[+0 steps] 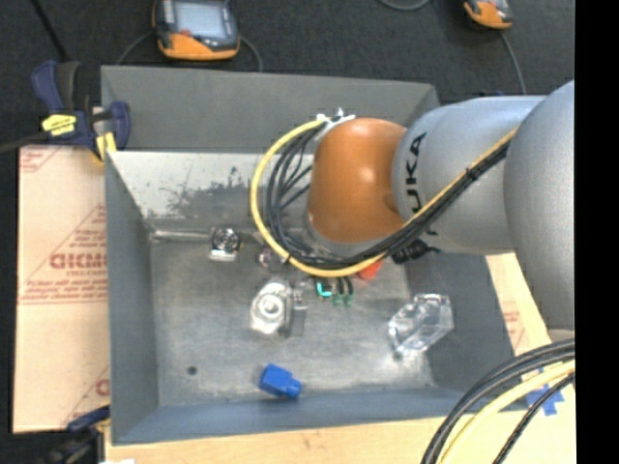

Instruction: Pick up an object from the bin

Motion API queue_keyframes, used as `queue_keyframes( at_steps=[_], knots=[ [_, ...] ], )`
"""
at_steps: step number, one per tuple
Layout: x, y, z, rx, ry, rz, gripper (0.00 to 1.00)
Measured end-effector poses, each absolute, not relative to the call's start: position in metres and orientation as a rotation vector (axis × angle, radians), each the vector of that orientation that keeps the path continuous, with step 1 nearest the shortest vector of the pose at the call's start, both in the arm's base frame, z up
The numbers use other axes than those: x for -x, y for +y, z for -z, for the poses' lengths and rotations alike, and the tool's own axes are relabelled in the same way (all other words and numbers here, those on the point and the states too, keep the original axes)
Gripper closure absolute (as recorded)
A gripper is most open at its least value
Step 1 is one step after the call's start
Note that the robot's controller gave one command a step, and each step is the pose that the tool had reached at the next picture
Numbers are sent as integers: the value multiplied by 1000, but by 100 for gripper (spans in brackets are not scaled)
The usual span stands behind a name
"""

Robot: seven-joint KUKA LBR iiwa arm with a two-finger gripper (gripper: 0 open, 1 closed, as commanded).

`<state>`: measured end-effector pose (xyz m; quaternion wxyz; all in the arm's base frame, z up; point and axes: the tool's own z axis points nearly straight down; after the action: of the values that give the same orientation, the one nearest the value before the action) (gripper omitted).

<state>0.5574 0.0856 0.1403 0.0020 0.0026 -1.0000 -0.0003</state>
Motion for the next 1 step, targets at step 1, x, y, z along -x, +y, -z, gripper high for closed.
queue_keyframes(
  at_steps=[1],
  knots=[
    [-587,82,-69,-371,-3119,-1,0]
  ],
)
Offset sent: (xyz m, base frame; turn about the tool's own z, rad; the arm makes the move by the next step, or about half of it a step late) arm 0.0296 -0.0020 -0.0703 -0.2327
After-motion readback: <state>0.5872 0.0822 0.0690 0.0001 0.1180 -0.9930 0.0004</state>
